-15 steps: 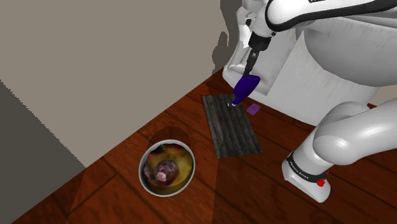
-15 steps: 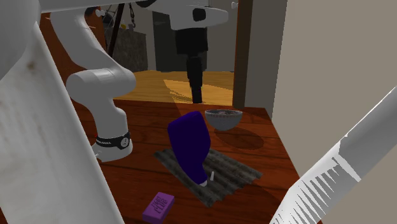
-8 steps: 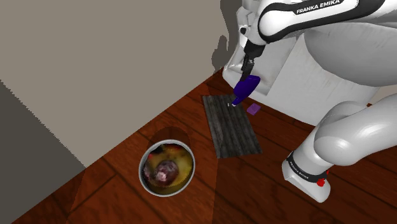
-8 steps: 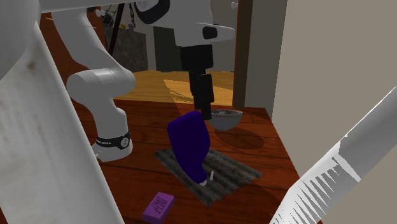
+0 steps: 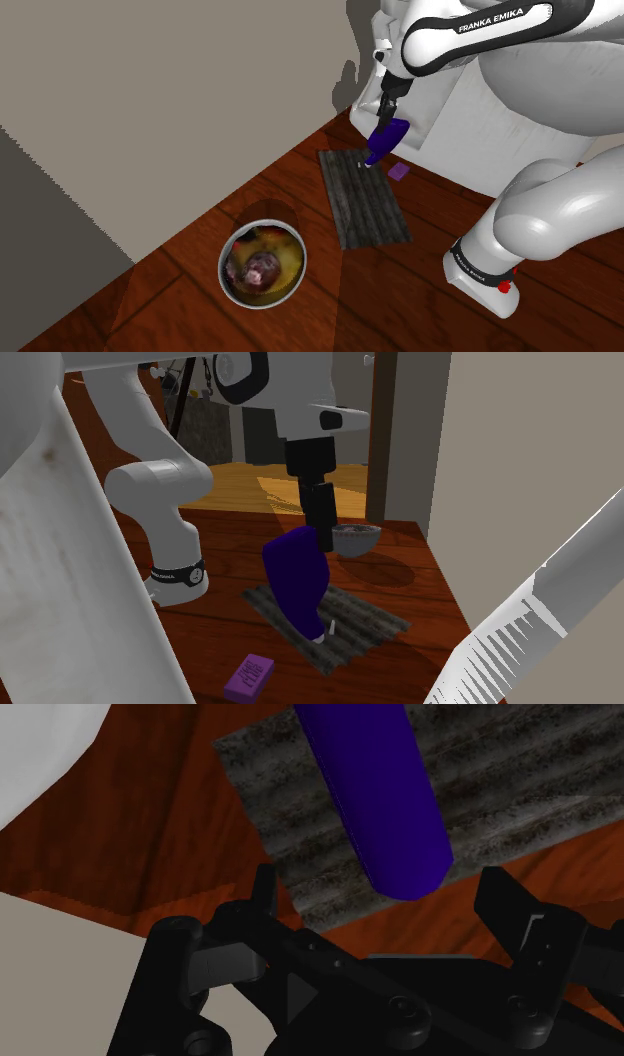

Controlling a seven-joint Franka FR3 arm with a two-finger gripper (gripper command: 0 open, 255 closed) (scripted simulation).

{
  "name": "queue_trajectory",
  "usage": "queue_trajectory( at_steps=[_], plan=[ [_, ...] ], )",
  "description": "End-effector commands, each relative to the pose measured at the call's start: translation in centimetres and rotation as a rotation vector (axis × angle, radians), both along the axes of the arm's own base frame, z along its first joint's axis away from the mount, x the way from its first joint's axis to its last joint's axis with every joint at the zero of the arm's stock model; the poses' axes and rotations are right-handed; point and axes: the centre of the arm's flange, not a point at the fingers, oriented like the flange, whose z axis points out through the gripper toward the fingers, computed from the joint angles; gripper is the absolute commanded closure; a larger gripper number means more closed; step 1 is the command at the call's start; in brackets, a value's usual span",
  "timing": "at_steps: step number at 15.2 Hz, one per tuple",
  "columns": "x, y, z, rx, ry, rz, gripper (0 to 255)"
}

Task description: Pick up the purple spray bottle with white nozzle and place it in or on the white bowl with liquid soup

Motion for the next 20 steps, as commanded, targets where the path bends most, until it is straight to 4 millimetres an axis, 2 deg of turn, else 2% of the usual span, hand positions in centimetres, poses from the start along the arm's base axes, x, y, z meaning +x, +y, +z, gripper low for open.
queue_trajectory(
  at_steps=[1,2,3,12,20],
  plan=[
    [0.0,0.0,0.0,0.0,0.0,0.0,0],
    [0.0,0.0,0.0,0.0,0.0,0.0,0],
    [0.0,0.0,0.0,0.0,0.0,0.0,255],
    [0.0,0.0,0.0,0.0,0.0,0.0,255],
    [0.0,0.0,4.2,0.0,0.0,0.0,255]
  ],
)
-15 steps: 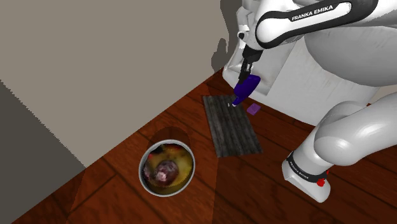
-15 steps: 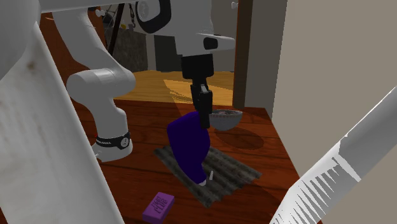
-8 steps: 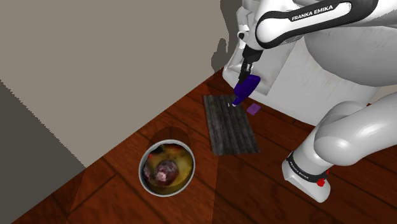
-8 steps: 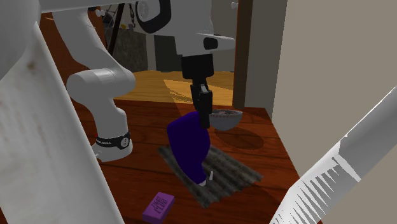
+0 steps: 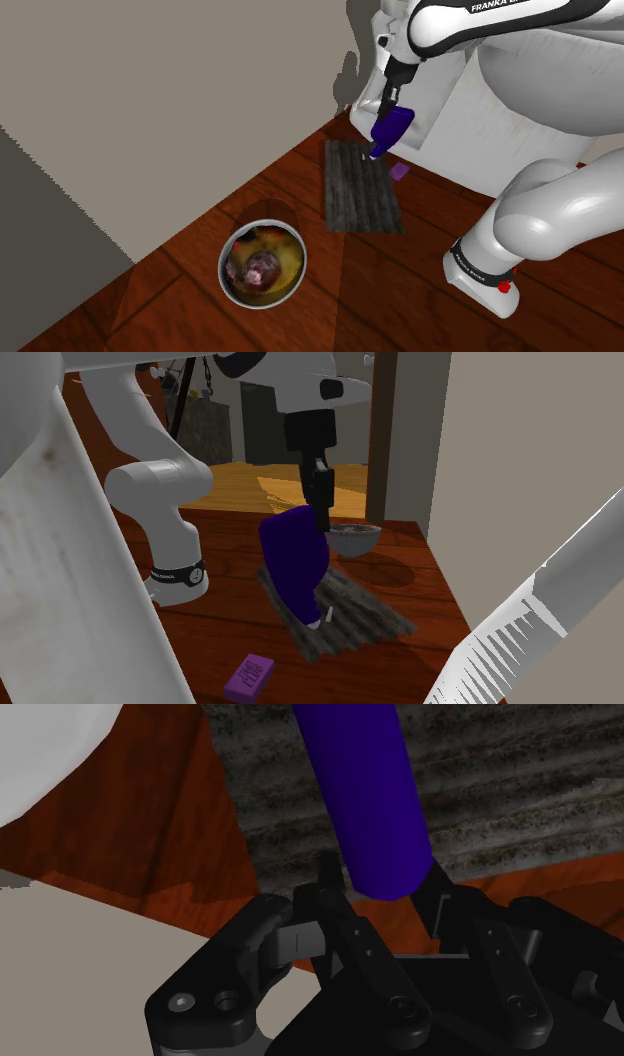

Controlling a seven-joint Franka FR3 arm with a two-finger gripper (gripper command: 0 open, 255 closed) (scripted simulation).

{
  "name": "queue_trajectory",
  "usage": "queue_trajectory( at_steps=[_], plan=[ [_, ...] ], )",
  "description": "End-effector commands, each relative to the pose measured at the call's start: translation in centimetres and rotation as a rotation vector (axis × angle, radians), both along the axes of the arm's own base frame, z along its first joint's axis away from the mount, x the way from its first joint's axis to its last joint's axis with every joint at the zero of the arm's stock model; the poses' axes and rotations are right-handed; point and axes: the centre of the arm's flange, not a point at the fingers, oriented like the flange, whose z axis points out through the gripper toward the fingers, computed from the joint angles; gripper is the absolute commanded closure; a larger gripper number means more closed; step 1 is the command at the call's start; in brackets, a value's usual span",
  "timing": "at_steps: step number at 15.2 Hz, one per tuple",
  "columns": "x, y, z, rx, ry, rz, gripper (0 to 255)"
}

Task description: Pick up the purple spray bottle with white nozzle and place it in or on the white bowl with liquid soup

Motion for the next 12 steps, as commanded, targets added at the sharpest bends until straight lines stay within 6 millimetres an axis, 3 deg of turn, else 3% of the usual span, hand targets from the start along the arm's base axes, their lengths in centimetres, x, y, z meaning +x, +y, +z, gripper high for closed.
queue_trajectory(
  at_steps=[1,12],
  plan=[
    [0.1,-0.1,1.2,0.0,0.0,0.0,255],
    [0.1,-0.1,7.0,0.0,0.0,0.0,255]
  ],
)
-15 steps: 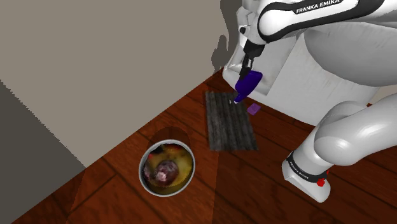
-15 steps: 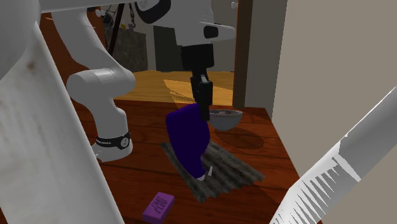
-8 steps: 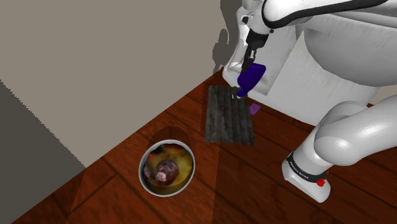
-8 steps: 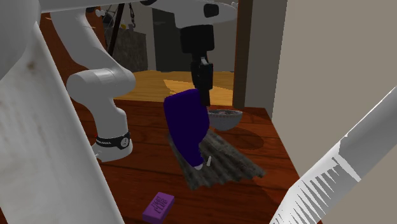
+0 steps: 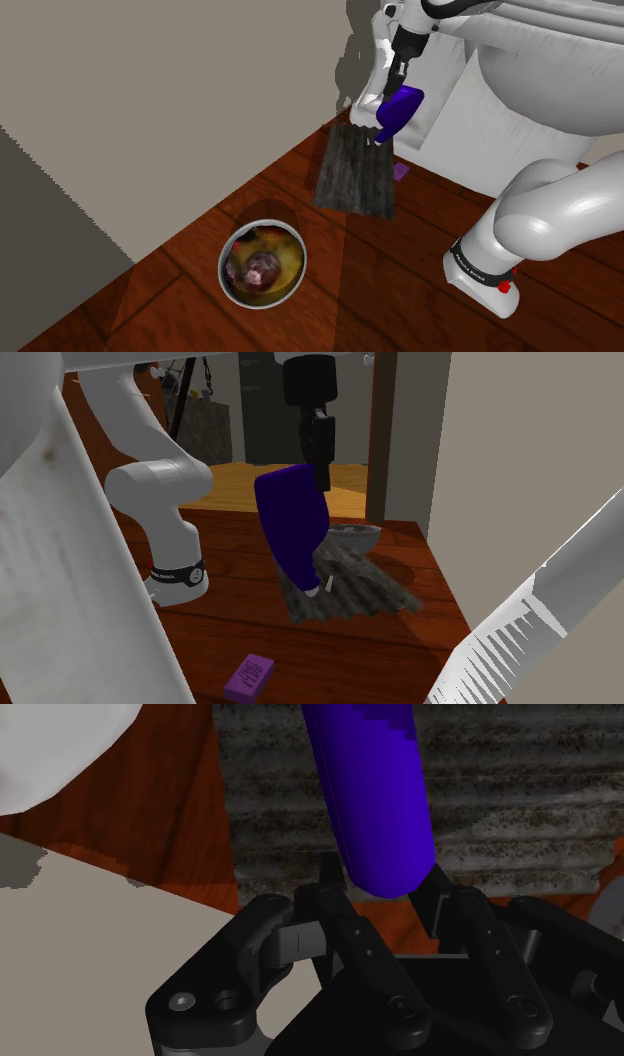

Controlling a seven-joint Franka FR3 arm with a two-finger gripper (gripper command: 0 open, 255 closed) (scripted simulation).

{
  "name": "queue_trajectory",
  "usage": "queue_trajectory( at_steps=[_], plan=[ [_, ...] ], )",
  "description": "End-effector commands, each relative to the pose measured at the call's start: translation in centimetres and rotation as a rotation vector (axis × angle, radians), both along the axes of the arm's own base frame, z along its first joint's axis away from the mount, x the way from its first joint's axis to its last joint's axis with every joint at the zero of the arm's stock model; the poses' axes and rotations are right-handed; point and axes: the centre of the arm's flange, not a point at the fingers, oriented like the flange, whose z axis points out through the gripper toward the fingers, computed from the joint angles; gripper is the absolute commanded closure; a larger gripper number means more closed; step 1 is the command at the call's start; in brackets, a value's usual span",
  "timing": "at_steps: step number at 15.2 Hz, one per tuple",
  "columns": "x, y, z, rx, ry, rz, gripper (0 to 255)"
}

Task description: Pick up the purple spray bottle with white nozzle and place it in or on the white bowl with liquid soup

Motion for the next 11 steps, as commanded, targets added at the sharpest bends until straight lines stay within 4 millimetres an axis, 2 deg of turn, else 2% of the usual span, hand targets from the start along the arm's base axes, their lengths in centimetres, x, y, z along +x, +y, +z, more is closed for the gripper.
queue_trajectory(
  at_steps=[1,11],
  plan=[
    [0.1,-0.1,1.1,0.0,0.0,0.0,255],
    [0.1,-0.1,6.4,0.0,0.0,0.0,255]
  ],
)
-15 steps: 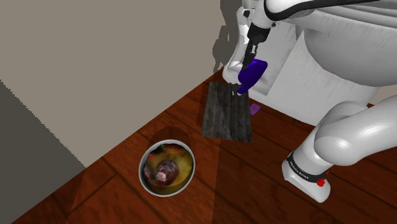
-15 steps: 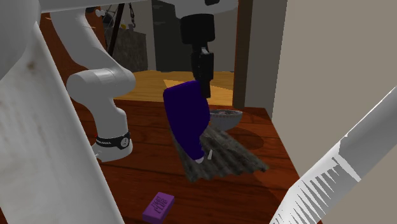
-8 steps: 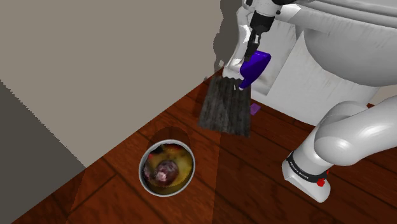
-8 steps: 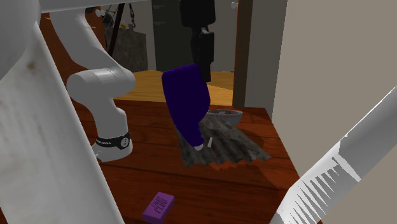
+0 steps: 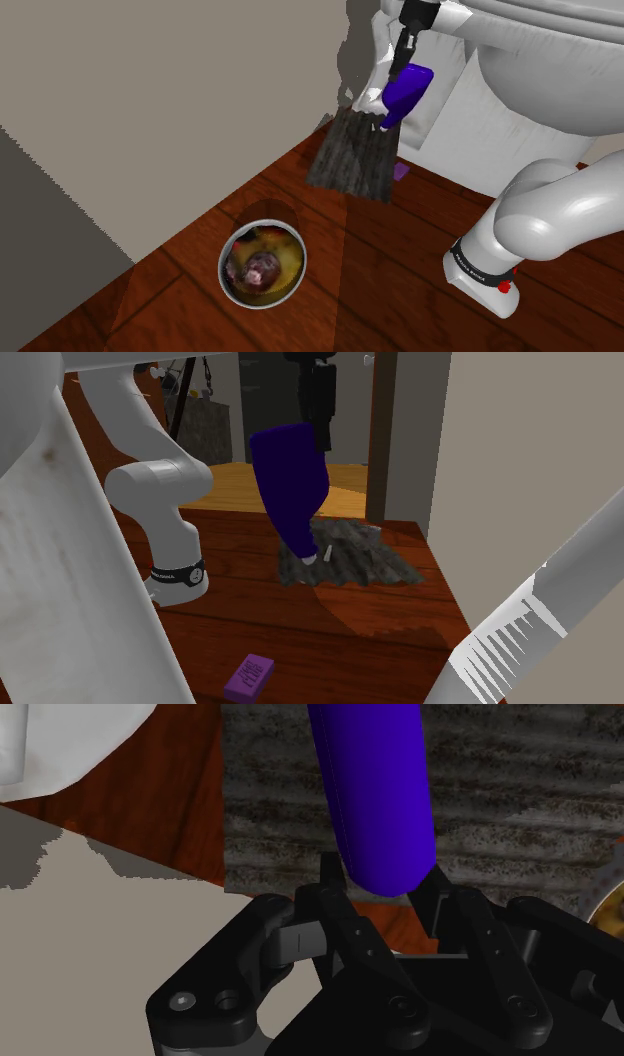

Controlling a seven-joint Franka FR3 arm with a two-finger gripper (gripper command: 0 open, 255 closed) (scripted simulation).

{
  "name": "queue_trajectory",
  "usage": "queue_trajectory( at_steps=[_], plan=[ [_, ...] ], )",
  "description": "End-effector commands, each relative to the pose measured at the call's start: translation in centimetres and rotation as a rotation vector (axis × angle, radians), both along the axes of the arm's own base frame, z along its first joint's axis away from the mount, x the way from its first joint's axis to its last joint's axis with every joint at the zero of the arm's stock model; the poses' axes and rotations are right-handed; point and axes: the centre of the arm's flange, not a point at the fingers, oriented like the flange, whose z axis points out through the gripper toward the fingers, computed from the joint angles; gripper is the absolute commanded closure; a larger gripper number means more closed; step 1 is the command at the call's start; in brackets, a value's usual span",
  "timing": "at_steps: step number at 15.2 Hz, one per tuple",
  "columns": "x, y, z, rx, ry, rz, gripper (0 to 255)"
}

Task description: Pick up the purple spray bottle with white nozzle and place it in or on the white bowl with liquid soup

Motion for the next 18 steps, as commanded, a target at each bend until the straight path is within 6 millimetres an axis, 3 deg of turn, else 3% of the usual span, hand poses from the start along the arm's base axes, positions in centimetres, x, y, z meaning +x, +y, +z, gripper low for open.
queue_trajectory(
  at_steps=[1,2,18],
  plan=[
    [0.1,0.0,1.2,0.0,0.0,0.0,255],
    [0.1,0.0,1.4,0.0,0.0,0.0,255],
    [-3.6,20.4,5.8,0.0,0.0,0.0,255]
  ],
)
